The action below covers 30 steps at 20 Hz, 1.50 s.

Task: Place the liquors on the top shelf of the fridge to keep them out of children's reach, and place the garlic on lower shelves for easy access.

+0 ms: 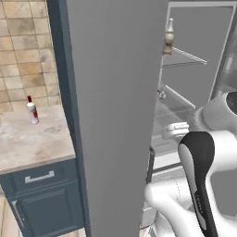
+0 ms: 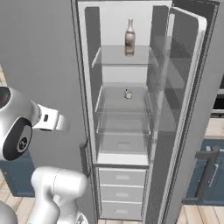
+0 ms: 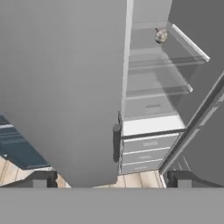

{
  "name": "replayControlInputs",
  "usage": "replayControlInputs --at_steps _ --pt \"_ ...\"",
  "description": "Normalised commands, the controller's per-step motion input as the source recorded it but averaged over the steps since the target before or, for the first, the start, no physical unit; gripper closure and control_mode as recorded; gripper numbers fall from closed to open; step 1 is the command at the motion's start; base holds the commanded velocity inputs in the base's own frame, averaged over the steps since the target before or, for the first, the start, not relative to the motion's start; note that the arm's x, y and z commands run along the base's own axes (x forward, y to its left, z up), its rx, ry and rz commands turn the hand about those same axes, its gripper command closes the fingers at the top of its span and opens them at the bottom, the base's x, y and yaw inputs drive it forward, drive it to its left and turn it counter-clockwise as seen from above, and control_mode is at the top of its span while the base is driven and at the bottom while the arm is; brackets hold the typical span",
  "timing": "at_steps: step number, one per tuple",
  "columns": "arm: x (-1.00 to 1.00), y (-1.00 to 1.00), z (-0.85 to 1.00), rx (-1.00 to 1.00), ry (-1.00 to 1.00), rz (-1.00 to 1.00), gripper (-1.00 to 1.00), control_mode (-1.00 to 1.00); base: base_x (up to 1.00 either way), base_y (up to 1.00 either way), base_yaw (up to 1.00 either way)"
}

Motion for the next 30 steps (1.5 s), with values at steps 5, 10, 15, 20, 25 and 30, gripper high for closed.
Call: replayControlInputs --at_steps 5,10,15,20,25,30 --pt "0.0 0.0 0.0 0.0 0.0 0.0 -1.0 1.0 0.0 0.99 0.05" --pt "0.0 0.0 0.0 0.0 0.0 0.0 -1.0 1.0 0.01 0.98 0.02" --pt "0.0 0.0 0.0 0.0 0.0 0.0 -1.0 1.0 0.15 0.89 0.0" --pt "0.0 0.0 0.0 0.0 0.0 0.0 -1.0 1.0 0.32 0.7 0.0" --pt "0.0 0.0 0.0 0.0 0.0 0.0 -1.0 1.0 0.45 0.26 -0.02" --pt "0.0 0.0 0.0 0.0 0.0 0.0 -1.0 1.0 0.47 0.2 -0.03"
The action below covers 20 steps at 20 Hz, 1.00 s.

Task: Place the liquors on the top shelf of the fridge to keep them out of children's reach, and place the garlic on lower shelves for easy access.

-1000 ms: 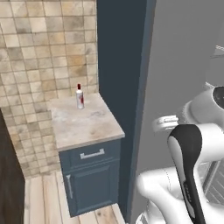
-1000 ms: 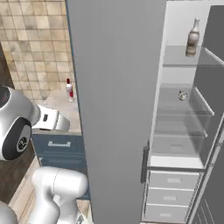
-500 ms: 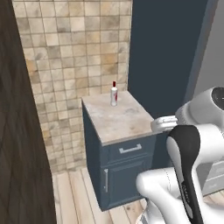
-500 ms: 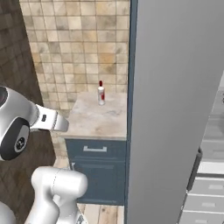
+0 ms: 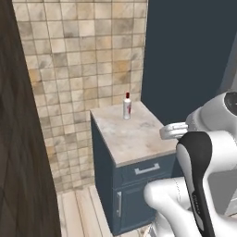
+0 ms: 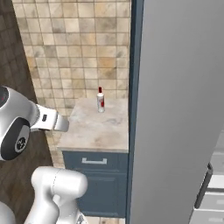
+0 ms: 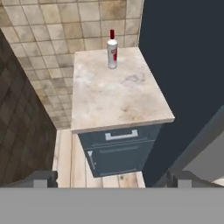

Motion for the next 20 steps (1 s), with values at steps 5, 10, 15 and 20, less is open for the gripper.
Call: replayControlInputs --at_steps 5,10,15,20 --pt "0.0 0.0 0.0 0.0 0.0 0.0 -1.0 1.0 0.49 0.24 -0.03" --pt "0.0 0.0 0.0 0.0 0.0 0.0 -1.0 1.0 0.46 0.22 -0.02" --pt "0.0 0.0 0.0 0.0 0.0 0.0 -1.0 1.0 0.39 0.15 -0.01" --pt "0.0 0.0 0.0 0.0 0.0 0.0 -1.0 1.0 0.34 0.1 0.0"
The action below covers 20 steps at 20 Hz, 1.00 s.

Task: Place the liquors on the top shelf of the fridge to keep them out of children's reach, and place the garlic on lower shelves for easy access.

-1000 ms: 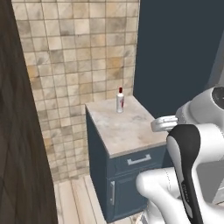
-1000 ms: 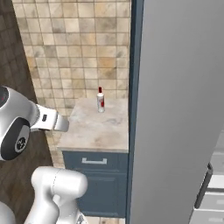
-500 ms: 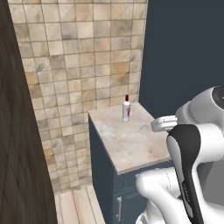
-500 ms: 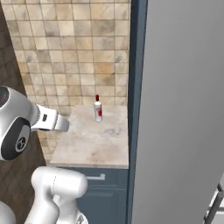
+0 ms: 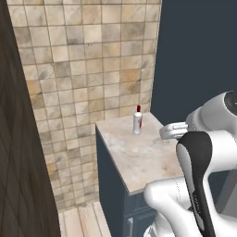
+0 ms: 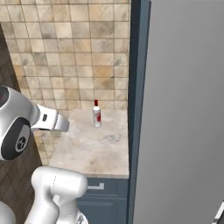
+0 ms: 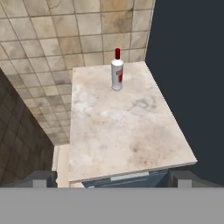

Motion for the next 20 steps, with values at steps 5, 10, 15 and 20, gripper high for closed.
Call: replayControlInputs --at_steps 5,10,15,20 --pt "0.0 0.0 0.0 0.0 0.0 0.0 -1.0 1.0 0.28 0.06 0.0" --pt "0.29 0.03 -0.04 0.0 0.0 0.0 -1.0 -1.0 0.05 0.01 0.0" --pt "0.46 0.0 -0.19 0.0 0.0 0.0 -1.0 -1.0 0.0 0.0 0.0" --pt "0.46 0.0 -0.19 0.0 0.0 0.0 -1.0 -1.0 0.0 0.0 0.0"
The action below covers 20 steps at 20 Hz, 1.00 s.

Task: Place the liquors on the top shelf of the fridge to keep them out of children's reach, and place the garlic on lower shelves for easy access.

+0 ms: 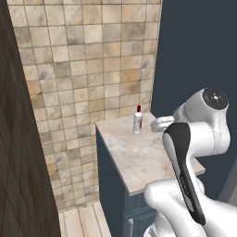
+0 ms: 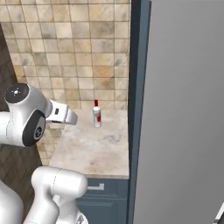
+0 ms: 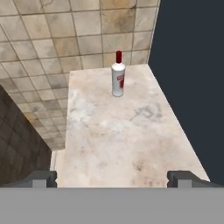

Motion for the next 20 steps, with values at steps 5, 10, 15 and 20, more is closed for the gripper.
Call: replayControlInputs --at_steps 5,10,15,20 --pt "0.44 0.0 -0.17 0.0 -0.01 -0.01 -1.0 -1.0 0.0 0.0 0.0" --pt "0.35 0.0 -0.27 0.0 -0.06 -0.04 -1.0 -1.0 0.0 0.0 0.0" --pt "0.3 0.0 -0.31 0.0 -0.07 -0.03 -1.0 -1.0 0.0 0.0 0.0" --pt "0.38 0.0 -0.23 0.0 -0.01 -0.03 -1.0 -1.0 0.0 0.0 0.0"
